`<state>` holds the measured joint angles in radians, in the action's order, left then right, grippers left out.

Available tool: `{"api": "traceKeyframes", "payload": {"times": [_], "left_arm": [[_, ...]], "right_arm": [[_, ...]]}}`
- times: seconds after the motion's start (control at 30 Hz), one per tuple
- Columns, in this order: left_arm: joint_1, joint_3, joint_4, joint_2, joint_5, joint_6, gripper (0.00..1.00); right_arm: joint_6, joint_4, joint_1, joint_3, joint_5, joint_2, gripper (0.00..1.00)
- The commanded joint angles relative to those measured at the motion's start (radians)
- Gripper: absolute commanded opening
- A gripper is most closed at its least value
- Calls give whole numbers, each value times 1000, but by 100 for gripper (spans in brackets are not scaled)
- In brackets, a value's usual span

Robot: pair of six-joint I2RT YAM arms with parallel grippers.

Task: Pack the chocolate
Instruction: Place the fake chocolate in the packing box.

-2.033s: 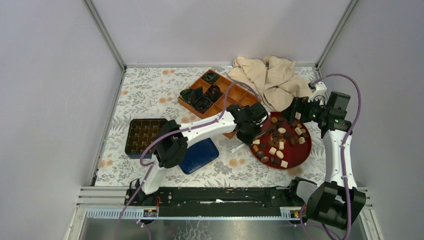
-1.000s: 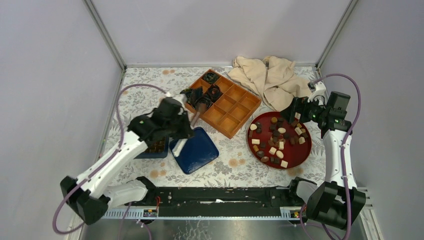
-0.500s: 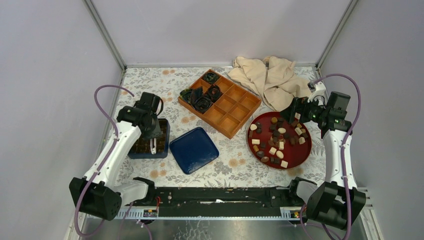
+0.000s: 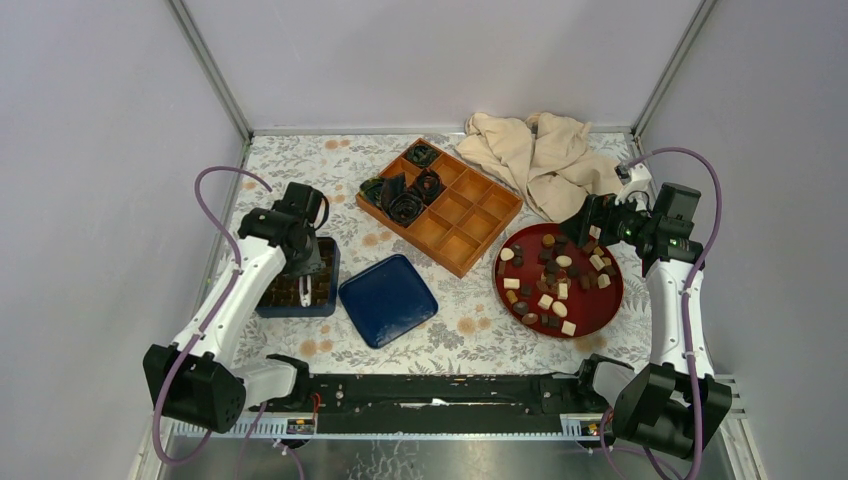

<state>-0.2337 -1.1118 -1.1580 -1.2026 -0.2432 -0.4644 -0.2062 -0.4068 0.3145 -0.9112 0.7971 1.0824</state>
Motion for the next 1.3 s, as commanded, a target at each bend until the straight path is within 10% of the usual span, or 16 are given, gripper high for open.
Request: {"api": "traceKeyframes", "payload": {"times": [0.0, 0.6, 1.27], "left_arm": [[7, 11, 19, -5, -8, 13, 15], [7, 35, 24, -17, 8, 11, 37], [7, 13, -24, 34, 25, -10, 26]], "right_arm": [[-13, 22, 5, -6, 21, -13, 100], [-12, 23, 5, -6, 20, -12, 100], [-9, 26, 5, -5, 22, -4, 100]]}}
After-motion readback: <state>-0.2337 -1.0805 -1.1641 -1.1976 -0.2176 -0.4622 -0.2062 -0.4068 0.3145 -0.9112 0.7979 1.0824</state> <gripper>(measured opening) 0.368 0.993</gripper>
